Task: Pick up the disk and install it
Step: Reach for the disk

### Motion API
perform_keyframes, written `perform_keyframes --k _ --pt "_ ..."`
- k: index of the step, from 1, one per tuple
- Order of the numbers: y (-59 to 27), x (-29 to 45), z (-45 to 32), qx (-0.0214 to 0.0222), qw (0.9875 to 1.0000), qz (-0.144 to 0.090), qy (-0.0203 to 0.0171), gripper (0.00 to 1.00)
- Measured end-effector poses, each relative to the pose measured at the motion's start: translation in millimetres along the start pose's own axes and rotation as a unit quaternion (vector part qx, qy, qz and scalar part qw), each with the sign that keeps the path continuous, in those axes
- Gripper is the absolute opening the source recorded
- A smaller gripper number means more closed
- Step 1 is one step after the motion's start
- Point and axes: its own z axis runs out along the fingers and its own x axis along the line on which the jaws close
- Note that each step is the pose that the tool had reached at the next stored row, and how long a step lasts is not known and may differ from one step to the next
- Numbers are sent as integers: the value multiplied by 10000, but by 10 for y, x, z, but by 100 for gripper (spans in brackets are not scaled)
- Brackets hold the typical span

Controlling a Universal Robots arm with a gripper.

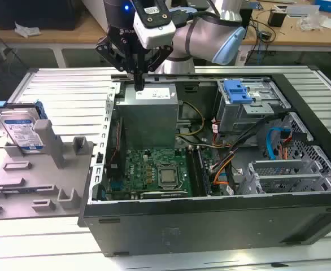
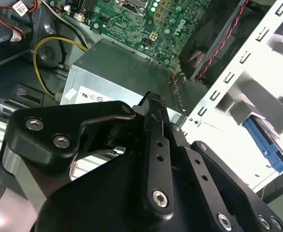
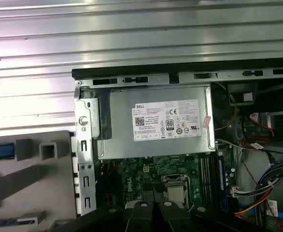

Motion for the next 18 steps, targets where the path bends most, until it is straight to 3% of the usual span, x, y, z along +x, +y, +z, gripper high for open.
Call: perform_keyframes --k 10,13,15,18 --pt "-1 19 0 0 10000 1 0 11" --pt "-3 152 -4 0 10000 0 0 11" --pt "-11 315 -8 0 10000 0 0 11" --pt "-16 499 -12 0 10000 -2 4 11"
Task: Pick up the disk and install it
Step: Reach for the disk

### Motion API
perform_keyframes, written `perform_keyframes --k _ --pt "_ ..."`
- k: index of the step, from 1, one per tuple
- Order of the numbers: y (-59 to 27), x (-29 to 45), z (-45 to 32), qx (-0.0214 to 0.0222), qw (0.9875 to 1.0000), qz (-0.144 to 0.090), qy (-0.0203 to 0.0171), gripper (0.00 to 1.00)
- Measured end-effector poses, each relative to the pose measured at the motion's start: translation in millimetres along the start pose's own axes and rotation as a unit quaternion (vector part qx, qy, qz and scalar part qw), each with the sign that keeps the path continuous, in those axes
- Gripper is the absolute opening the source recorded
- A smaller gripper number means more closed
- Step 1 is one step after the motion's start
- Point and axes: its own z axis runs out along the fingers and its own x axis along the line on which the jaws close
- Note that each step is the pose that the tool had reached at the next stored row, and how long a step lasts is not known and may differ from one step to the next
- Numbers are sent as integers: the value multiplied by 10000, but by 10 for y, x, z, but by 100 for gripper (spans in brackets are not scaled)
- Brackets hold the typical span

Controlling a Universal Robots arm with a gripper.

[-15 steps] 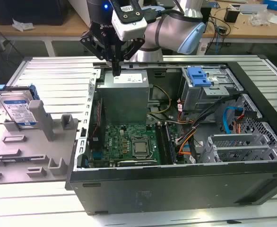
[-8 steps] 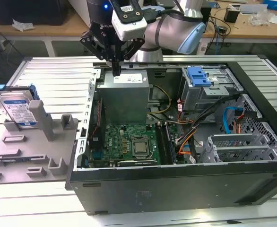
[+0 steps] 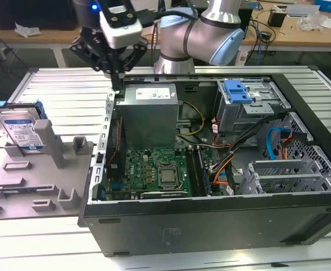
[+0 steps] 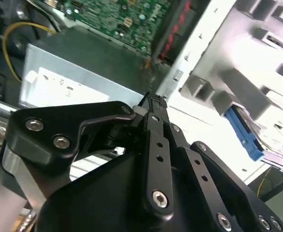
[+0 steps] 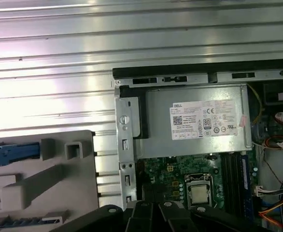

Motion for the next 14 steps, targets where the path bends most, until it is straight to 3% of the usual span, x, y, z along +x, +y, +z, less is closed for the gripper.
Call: perform_keyframes --k 6,8,12,13,14 --pt "-12 298 -7 1 10000 -9 9 11" --pt "-9 464 -8 -1 10000 -10 9 11" --pt "8 659 -9 -1 10000 -11 9 11" --pt "24 798 -9 -2 10000 -10 9 11" --pt "33 876 -8 -2 10000 -11 9 11"
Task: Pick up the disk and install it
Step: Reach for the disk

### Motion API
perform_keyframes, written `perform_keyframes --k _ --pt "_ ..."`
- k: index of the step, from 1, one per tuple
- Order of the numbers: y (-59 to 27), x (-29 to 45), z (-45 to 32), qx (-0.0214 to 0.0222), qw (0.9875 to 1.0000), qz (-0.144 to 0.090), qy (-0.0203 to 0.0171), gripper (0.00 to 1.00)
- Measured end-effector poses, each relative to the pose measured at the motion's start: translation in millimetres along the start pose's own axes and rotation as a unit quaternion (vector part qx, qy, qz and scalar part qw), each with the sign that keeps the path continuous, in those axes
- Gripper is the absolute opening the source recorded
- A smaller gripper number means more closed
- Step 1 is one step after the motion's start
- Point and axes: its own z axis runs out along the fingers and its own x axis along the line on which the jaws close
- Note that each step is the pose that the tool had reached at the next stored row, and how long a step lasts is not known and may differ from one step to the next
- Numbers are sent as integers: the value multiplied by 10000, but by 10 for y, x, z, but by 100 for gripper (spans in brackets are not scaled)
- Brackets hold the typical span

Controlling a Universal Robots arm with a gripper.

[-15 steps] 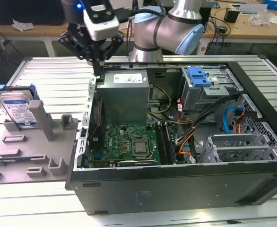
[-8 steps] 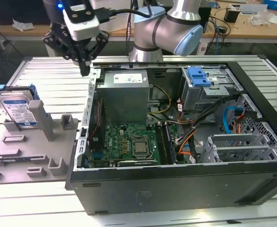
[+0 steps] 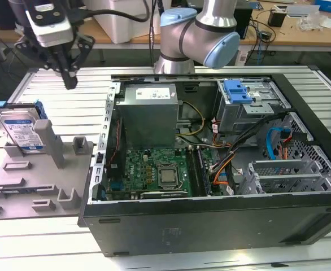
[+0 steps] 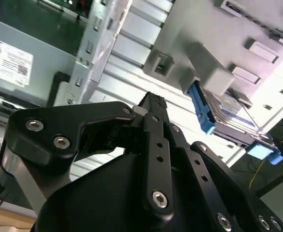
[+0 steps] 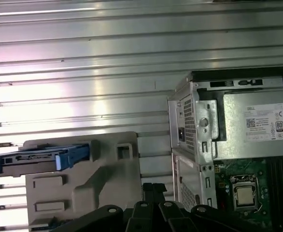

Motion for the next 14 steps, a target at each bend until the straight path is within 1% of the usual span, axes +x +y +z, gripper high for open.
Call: perform_keyframes --k 1,2,4,5,8,9,11,12,14 --pt "9 65 1 0 10000 1 0 11" --pt "15 111 2 0 10000 1 0 11" --pt "40 326 5 -1 10000 0 0 11" --pt "47 393 7 -1 10000 0 0 11" --pt "56 551 12 -4 10000 0 2 11" --pt "59 637 15 -6 10000 1 4 11" --pt "63 724 18 -9 10000 1 6 11" --pt "64 800 20 -11 10000 0 9 11" --pt "67 907 23 -16 10000 2 14 11"
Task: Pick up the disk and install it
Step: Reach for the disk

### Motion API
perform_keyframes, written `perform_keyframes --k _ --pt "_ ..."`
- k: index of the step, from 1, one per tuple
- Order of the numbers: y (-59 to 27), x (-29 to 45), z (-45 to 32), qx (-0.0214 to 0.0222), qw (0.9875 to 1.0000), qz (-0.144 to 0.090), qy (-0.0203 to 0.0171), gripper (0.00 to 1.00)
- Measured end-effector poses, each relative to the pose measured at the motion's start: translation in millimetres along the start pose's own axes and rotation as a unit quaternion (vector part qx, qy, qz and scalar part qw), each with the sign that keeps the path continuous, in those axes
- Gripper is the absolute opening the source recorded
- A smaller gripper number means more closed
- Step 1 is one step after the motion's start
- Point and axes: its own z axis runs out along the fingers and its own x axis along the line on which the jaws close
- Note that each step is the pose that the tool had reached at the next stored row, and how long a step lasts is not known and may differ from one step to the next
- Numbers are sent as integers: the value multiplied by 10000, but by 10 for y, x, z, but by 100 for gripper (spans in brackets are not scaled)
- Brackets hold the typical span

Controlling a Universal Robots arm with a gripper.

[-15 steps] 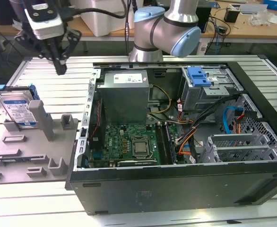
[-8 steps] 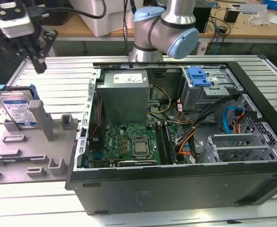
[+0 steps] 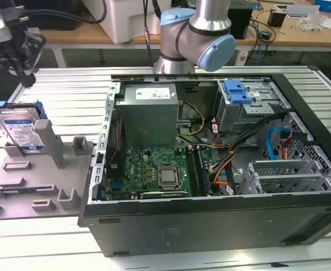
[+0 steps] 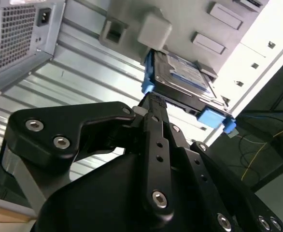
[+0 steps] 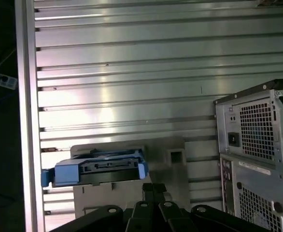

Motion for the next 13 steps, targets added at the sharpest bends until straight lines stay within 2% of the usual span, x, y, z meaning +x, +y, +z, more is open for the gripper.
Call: perform_keyframes --k 1,3,6,8,10,13 --pt "1 83 2 -3 10000 0 16 11" --pt "3 127 3 -10 10000 3 83 11" --pt "4 157 3 -21 9997 10 228 11" --pt "9 197 1 -30 9994 16 341 11" --pt "11 244 5 -35 9993 12 378 11" --pt "12 285 14 -41 9992 -37 391 11"
